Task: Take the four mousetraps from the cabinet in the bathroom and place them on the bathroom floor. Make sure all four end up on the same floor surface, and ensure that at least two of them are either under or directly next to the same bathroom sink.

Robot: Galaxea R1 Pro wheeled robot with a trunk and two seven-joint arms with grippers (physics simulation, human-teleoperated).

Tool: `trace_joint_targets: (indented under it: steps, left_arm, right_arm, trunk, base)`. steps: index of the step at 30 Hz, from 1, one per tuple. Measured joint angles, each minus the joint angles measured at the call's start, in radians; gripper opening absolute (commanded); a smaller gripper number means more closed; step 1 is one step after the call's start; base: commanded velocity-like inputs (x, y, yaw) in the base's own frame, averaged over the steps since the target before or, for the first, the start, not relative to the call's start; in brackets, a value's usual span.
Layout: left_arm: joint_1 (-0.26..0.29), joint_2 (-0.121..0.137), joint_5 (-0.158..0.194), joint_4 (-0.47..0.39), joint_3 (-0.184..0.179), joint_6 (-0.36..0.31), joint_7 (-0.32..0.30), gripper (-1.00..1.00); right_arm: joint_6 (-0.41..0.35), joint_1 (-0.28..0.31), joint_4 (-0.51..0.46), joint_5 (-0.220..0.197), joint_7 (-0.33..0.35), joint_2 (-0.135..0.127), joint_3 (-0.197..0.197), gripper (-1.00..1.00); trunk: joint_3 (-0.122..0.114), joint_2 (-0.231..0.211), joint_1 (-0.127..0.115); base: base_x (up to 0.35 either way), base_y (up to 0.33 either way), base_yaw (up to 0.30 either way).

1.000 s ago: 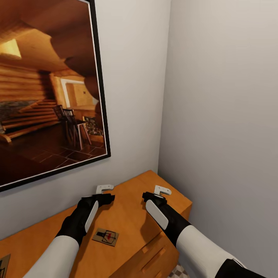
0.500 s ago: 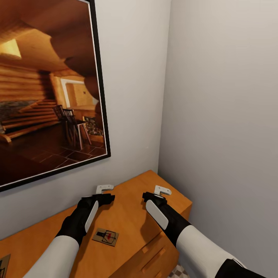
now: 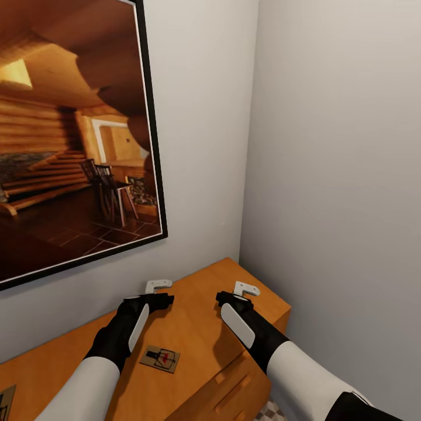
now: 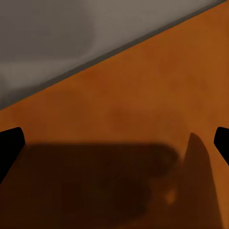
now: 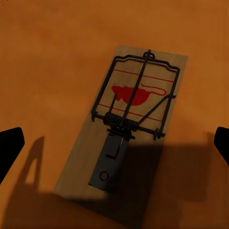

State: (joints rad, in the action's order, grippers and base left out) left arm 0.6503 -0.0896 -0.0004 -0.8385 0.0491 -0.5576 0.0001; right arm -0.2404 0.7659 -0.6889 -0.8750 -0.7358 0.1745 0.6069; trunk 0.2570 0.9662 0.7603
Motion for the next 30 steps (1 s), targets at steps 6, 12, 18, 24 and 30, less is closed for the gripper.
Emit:
trace_joint_targets:
  steps: [6, 12, 18, 24, 30]
  left_arm:
    - [0.0, 0.0, 0.0, -0.003, 0.0, 0.0, 0.0, 1.0]
    - [0.0, 0.0, 0.002, -0.015, 0.0, 0.0, 0.0, 1.0]
    - [0.0, 0.0, 0.002, -0.015, 0.0, 0.0, 0.0, 1.0]
    - [0.0, 0.0, 0.002, -0.014, 0.001, 0.002, -0.001, 1.0]
    - [0.0, 0.0, 0.003, -0.014, 0.001, 0.003, -0.001, 1.0]
  right_arm:
    - [0.001, 0.0, 0.0, 0.0, 0.001, 0.0, -0.001, 1.0]
    - [0.001, 0.0, 0.0, 0.0, 0.001, 0.0, -0.001, 1.0]
    - [0.0, 0.0, 0.0, 0.0, 0.001, 0.0, 0.0, 1.0]
    - [0.0, 0.0, 0.0, 0.0, 0.001, 0.0, 0.0, 1.0]
    - [0.0, 0.0, 0.0, -0.001, 0.001, 0.0, 0.0, 1.0]
  trunk:
    - [0.003, 0.007, 0.004]
    - [0.016, 0.035, 0.019]
    - [0.016, 0.035, 0.019]
    - [0.016, 0.035, 0.019]
    - [0.016, 0.035, 0.019]
  base:
    - [0.0, 0.0, 0.0]
    - [0.0, 0.0, 0.0]
    - [0.0, 0.0, 0.0]
    - [0.0, 0.0, 0.0]
    - [0.0, 0.0, 0.0]
